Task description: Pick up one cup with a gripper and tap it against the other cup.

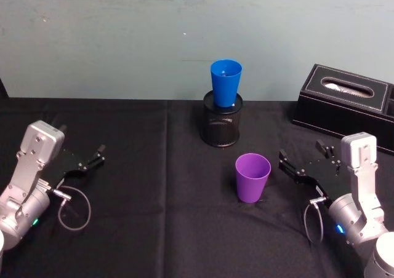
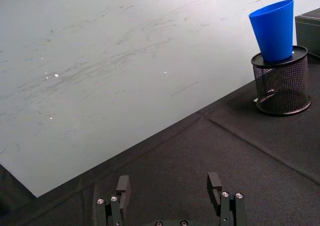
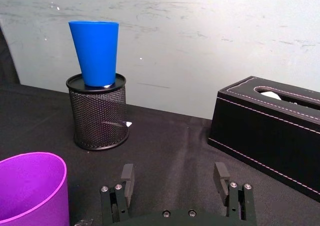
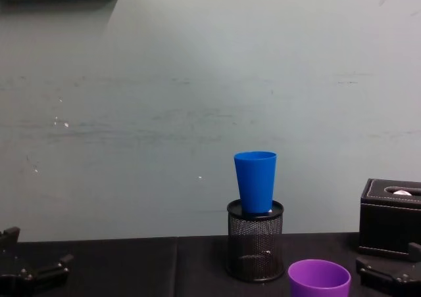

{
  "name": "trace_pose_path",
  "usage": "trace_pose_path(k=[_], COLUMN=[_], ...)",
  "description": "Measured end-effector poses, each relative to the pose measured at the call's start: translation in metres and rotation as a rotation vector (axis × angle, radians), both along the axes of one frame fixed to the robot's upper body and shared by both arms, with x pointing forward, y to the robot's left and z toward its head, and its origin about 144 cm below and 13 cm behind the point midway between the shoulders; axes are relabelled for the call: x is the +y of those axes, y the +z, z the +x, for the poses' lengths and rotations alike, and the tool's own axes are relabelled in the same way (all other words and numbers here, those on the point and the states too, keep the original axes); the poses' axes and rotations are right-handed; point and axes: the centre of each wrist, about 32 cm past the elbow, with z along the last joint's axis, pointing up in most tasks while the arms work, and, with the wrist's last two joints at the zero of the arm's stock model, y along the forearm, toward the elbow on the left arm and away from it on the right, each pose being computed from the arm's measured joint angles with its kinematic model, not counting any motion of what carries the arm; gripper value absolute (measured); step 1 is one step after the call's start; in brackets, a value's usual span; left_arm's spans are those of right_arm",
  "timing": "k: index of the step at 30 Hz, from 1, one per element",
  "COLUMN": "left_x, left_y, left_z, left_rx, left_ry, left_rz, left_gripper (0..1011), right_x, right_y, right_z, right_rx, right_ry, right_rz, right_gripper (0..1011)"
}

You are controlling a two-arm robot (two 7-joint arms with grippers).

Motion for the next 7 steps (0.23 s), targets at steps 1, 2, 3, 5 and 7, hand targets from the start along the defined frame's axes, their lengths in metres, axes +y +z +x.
trace_pose_path(k=[1, 2, 3, 5, 7], left_x=[0.0, 0.0, 0.0, 0.0, 0.0], left_y=[0.0, 0.0, 0.0, 0.0, 0.0], left_z=[0.0, 0.0, 0.0, 0.0, 0.0], left_rx=[0.0, 0.0, 0.0, 0.0, 0.0], left_ry=[0.0, 0.0, 0.0, 0.0, 0.0], left_rz=[0.0, 0.0, 0.0, 0.0, 0.0], left_gripper=[1011, 1012, 1011, 1011, 1011], right_x=[0.0, 0.0, 0.0, 0.0, 0.0], right_y=[0.0, 0.0, 0.0, 0.0, 0.0], right_z=[0.0, 0.0, 0.0, 0.0, 0.0], right_rx=[0.0, 0.0, 0.0, 0.0, 0.0], right_ry=[0.0, 0.0, 0.0, 0.0, 0.0], right_rz=[0.0, 0.0, 0.0, 0.0, 0.0], right_gripper=[1004, 1004, 1004, 1004, 1004])
